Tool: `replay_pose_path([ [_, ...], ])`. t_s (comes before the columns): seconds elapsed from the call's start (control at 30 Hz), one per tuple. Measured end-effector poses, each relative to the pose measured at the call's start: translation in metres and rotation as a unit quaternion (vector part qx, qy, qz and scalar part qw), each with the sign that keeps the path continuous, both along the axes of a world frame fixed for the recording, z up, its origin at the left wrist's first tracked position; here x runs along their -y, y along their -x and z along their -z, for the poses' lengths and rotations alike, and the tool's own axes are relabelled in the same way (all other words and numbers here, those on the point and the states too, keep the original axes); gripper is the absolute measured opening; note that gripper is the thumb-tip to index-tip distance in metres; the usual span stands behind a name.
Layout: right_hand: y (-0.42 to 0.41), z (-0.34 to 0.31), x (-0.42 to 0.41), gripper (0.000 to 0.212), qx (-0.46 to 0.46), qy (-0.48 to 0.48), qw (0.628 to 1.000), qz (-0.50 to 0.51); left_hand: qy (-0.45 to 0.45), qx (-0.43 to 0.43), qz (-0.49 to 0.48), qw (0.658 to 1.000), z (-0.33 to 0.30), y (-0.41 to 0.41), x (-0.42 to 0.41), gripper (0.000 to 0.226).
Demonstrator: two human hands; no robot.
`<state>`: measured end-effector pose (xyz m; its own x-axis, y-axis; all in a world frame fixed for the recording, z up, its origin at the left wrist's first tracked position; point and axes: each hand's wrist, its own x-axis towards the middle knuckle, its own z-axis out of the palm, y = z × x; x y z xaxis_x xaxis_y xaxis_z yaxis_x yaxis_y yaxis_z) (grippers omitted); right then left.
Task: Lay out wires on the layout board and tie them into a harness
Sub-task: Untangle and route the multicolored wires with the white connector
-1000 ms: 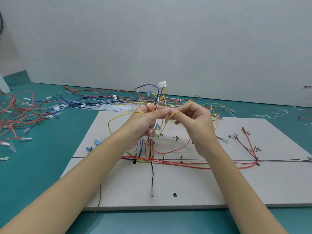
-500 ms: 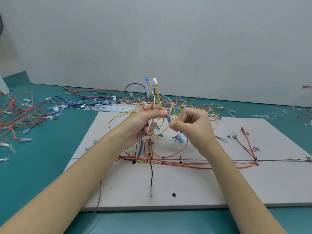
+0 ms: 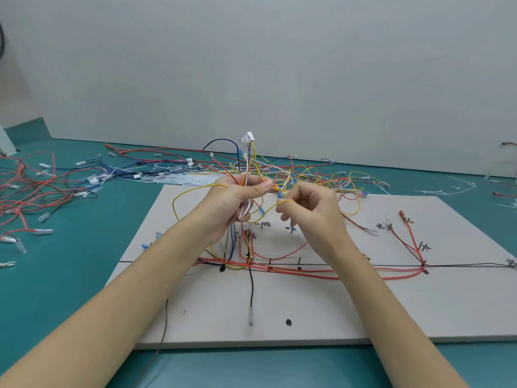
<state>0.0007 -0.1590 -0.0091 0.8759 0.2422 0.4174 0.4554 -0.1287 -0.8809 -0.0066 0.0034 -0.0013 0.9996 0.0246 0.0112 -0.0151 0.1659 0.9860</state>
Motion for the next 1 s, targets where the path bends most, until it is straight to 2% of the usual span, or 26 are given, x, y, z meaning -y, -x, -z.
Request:
replay_pose_path([
  [0.1, -0.002, -0.006, 0.004, 0.009, -0.063, -0.067, 0.994, -0.059, -0.025, 0.013, -0.007, 1.0, -0.001, 0.0, -0.002, 0.007],
  [0.2, -0.004, -0.011, 0.006, 0.008, -0.121, -0.13, 0.982, -0.059, -0.058, 0.035, -0.011, 0.998, -0.003, 0.001, 0.0, 0.009],
  [0.27, -0.004, -0.009, 0.005, 0.014, -0.124, -0.111, 0.986, -0.03, -0.086, 0.058, -0.02, 0.994, -0.003, 0.002, 0.002, 0.01],
  [0.47, -0.005, -0.006, 0.006, 0.001, -0.077, -0.026, 0.996, 0.025, -0.139, 0.083, -0.015, 0.987, -0.001, 0.004, 0.002, 0.007],
  [0.63, -0.009, -0.003, 0.007, 0.014, -0.031, 0.039, 0.996, 0.079, -0.15, 0.094, 0.019, 0.984, -0.003, 0.007, 0.006, 0.012],
  [0.73, -0.011, -0.001, 0.007, 0.02, -0.039, 0.02, 0.994, 0.096, -0.149, 0.082, 0.041, 0.985, -0.002, 0.007, 0.009, 0.003],
  [0.83, -0.012, -0.003, 0.009, 0.019, -0.081, -0.01, 0.993, 0.082, -0.156, 0.074, 0.035, 0.984, 0.0, 0.005, 0.009, 0.003],
  [0.9, -0.013, -0.005, 0.01, 0.016, -0.122, -0.038, 0.99, 0.054, -0.163, 0.084, 0.022, 0.983, 0.002, 0.004, 0.008, 0.015],
  [1.0, -0.013, -0.008, 0.013, 0.013, -0.179, -0.089, 0.98, -0.004, -0.163, 0.085, 0.003, 0.983, 0.003, 0.003, 0.008, 0.022],
])
